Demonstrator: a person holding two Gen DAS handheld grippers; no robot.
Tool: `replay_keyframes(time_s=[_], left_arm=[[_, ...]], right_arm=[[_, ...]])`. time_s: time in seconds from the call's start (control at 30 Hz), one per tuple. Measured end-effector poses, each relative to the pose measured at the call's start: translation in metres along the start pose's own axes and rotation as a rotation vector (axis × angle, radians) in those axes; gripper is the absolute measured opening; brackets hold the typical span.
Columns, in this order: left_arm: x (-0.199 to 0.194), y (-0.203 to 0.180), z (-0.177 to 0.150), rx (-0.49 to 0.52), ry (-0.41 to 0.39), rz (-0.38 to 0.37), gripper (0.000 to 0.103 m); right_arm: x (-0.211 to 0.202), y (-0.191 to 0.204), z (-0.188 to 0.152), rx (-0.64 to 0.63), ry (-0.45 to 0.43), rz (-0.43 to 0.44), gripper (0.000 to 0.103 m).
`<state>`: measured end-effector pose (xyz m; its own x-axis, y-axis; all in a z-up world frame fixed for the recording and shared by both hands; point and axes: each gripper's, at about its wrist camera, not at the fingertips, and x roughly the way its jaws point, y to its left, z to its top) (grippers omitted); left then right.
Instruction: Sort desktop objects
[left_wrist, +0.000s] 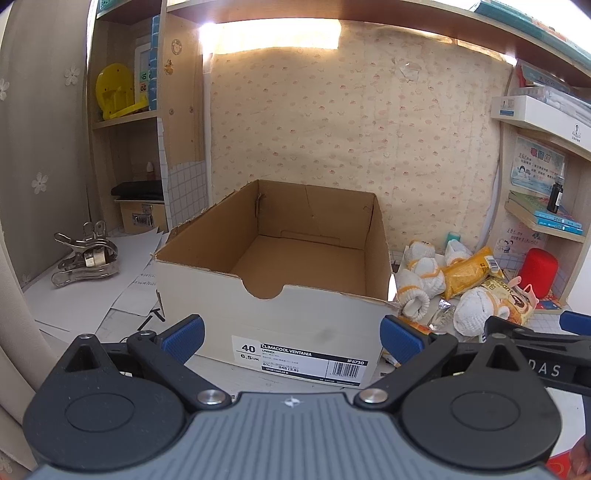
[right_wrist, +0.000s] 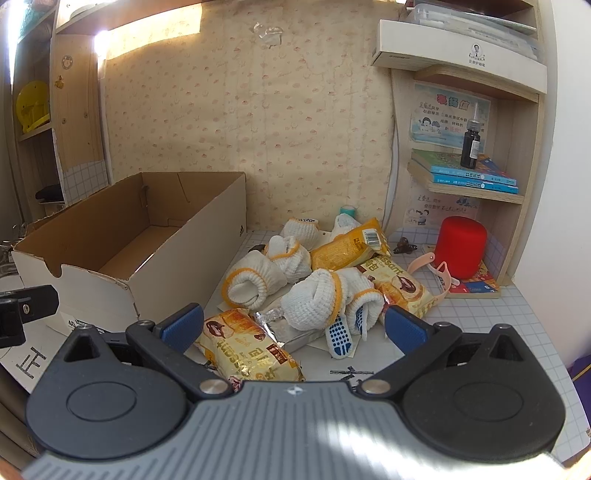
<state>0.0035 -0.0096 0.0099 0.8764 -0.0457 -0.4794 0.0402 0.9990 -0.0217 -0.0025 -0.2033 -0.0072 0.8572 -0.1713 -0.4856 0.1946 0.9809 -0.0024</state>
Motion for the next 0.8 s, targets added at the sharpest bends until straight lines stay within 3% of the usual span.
replay_keyframes(time_s=[0.8], left_arm=[[-0.003, -0.014, -0.010, 0.021, -0.009, -0.028, 0.103]], right_arm=[[-0.005, -0.007, -0.001, 0.026, -0.017, 0.004, 0.101]])
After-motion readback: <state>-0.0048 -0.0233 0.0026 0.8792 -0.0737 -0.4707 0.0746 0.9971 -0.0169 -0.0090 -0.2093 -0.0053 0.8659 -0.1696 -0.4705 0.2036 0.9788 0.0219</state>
